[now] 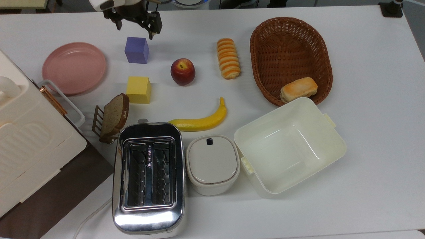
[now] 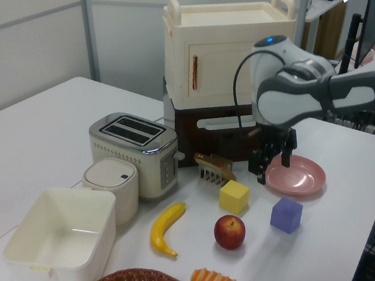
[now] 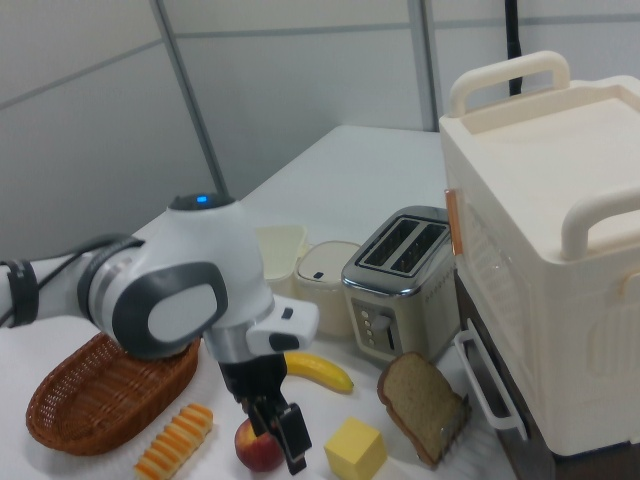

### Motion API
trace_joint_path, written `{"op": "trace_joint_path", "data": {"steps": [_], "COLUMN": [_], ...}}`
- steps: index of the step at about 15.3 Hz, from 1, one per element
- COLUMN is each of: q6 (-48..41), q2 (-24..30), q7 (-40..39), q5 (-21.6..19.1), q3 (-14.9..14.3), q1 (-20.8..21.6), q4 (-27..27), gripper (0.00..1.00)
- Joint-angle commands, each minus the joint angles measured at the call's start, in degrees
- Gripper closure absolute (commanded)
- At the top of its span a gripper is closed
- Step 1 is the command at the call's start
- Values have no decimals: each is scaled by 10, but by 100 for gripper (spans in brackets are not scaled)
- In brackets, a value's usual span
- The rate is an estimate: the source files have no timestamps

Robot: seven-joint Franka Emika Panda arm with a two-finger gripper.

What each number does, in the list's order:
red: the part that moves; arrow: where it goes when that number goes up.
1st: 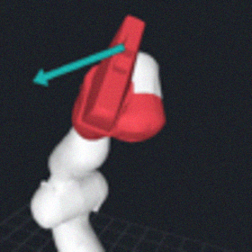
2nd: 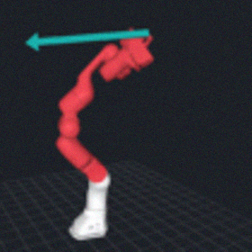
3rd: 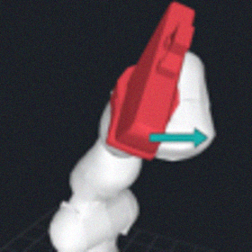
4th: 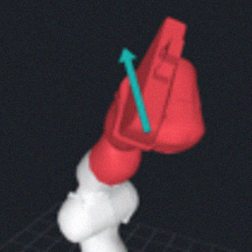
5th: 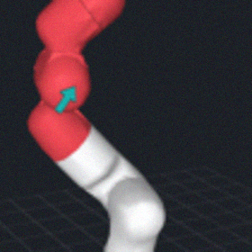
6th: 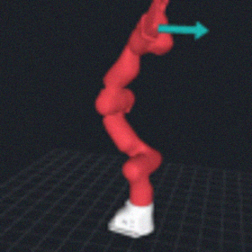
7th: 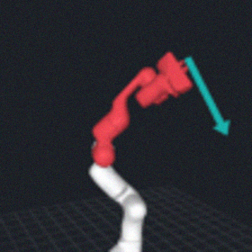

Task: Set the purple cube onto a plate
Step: 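Move the open gripper over the purple cube and lower it, then close the gripper around the purple cube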

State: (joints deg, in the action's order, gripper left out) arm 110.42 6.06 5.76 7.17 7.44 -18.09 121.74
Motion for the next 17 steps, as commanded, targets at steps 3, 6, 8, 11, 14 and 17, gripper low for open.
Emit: {"op": "trace_joint_path", "data": {"steps": [3,6,8,11,14,17], "q6": [108,101,97,101,110,119], "q2": [89,94,86,59,51,28], "q7": [-17,-30,-30,-35,-37,-43], "q5": [19,20,35,68,84,84], "q3": [-77,-122,-122,-122,-121,-116], "q1": [58,82,68,59,43,32], "q4": [142,143,144,143,144,141], "gripper": [0,0,0,0,0,0]}}
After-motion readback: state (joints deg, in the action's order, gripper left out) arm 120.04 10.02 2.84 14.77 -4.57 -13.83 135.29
